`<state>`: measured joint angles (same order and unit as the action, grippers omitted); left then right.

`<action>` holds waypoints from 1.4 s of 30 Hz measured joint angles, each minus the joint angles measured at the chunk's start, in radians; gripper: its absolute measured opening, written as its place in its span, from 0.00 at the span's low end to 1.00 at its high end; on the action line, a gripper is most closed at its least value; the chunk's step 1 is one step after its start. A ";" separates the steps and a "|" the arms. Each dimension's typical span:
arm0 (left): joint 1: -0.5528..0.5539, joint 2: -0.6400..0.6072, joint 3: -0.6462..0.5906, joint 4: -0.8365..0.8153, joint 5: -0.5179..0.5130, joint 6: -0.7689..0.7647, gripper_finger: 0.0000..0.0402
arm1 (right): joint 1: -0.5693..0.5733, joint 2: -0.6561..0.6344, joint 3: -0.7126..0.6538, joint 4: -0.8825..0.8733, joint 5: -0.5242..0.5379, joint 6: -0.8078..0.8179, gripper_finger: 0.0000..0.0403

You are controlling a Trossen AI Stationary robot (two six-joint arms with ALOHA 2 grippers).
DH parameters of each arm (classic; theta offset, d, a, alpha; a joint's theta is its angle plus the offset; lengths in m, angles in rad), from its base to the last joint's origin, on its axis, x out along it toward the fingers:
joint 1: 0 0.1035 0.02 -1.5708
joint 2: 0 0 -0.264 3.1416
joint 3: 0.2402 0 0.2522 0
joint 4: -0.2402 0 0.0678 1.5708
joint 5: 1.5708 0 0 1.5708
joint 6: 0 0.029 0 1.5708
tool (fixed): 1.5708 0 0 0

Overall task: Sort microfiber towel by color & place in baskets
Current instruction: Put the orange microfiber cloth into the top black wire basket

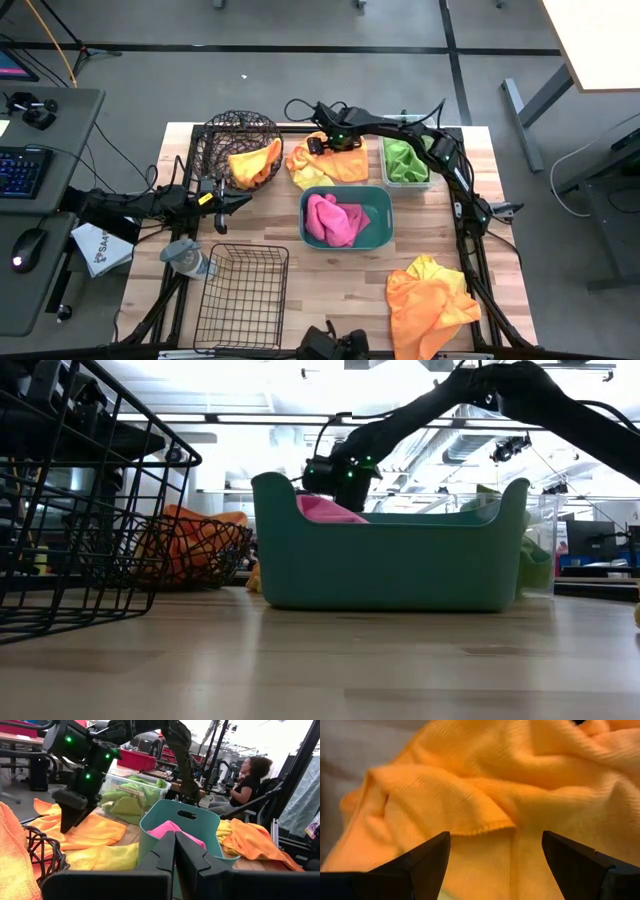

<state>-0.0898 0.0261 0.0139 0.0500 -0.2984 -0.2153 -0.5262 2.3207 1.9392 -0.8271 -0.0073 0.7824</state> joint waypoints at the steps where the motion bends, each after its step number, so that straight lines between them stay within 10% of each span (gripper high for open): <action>1: 0.000 0.000 0.000 0.000 0.000 0.000 0.00 | 0.000 0.002 -0.002 0.013 0.012 0.010 0.77; 8: 0.000 0.000 0.000 0.000 0.000 0.000 0.00 | -0.004 0.035 -0.003 0.027 -0.001 0.032 0.65; 17: 0.000 0.000 0.000 0.000 0.000 0.000 0.00 | -0.003 0.040 0.056 -0.029 -0.004 -0.068 0.05; 29: 0.000 0.000 0.000 0.000 0.000 0.000 0.00 | 0.037 -0.155 0.417 -0.191 0.006 -0.371 0.02; 42: 0.000 0.000 0.000 0.000 0.000 0.000 0.00 | 0.313 -0.428 0.323 -0.107 -0.005 -0.442 0.01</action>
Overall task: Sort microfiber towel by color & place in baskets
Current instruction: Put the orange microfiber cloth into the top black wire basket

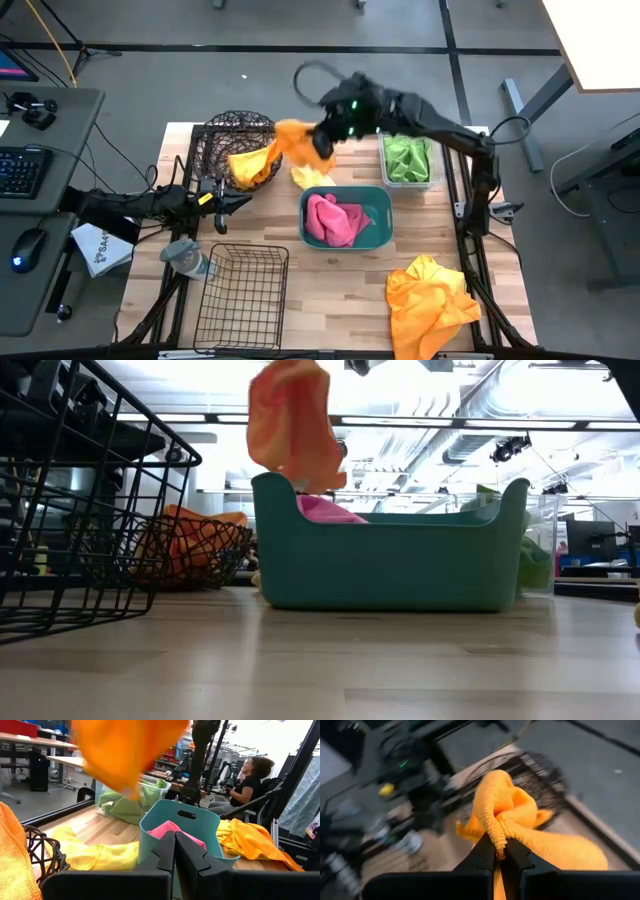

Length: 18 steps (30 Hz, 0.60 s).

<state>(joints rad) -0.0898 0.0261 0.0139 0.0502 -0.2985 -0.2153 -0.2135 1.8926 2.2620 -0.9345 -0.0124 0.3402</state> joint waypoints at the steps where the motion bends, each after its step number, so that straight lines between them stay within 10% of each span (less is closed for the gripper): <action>1: 0.000 0.000 0.000 0.000 0.000 0.000 0.00 | 0.030 0.002 -0.001 -0.003 0.000 0.001 0.00; 8: 0.000 0.000 0.000 0.000 0.000 0.000 0.00 | 0.193 0.054 -0.003 0.080 0.087 0.078 0.00; 18: 0.000 0.002 0.000 -0.001 0.001 0.000 0.00 | 0.121 0.164 -0.002 0.699 0.104 -0.005 0.00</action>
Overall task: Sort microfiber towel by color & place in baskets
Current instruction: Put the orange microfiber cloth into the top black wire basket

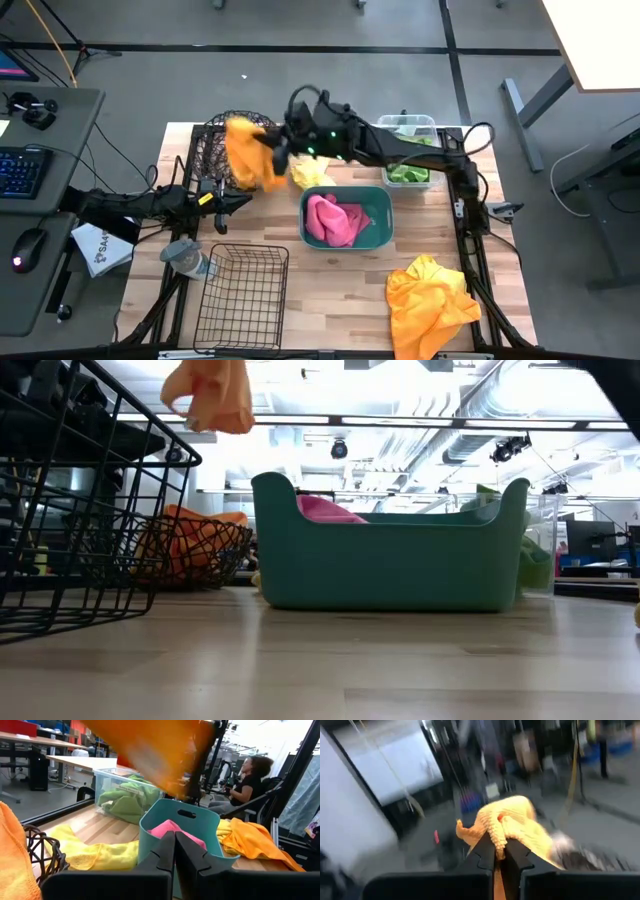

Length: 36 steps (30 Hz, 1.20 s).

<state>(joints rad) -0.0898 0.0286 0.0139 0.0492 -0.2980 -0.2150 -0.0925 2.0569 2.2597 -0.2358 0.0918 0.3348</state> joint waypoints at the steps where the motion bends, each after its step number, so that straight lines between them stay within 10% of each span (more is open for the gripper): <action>1: 0.000 0.002 0.000 0.003 0.001 0.000 0.00 | -0.012 0.017 0.000 0.073 -0.022 0.000 0.00; 12: 0.000 0.002 0.000 0.001 -0.001 0.000 0.00 | -0.133 0.332 0.000 0.515 -0.171 0.166 0.00; 19: 0.000 0.002 0.000 0.001 0.000 0.000 0.00 | -0.155 0.467 -0.002 0.408 -0.235 0.375 0.04; 36: 0.000 0.002 0.000 0.001 0.000 0.000 0.00 | -0.176 0.402 0.083 0.083 -0.246 -0.046 0.51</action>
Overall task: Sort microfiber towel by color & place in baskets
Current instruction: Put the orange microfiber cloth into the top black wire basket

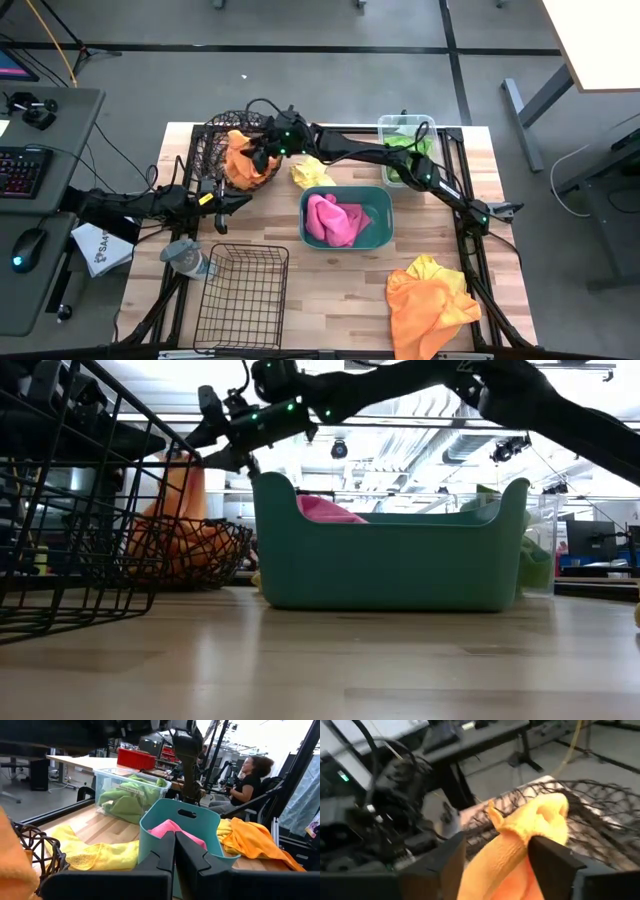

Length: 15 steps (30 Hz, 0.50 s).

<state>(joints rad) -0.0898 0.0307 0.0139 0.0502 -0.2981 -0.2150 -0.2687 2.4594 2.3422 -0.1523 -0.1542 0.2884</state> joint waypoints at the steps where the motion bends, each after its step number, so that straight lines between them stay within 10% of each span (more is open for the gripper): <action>1: 0.000 0.000 0.000 0.000 0.000 0.000 0.00 | 0.000 -0.011 0.000 -0.022 0.016 -0.023 0.55; 15: 0.000 0.000 0.000 0.000 0.000 0.000 0.00 | -0.007 -0.141 0.003 -0.394 -0.093 -0.210 0.66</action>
<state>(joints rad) -0.0898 0.0307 0.0139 0.0501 -0.2981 -0.2152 -0.2754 2.3179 2.3447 -0.5468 -0.2470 0.0787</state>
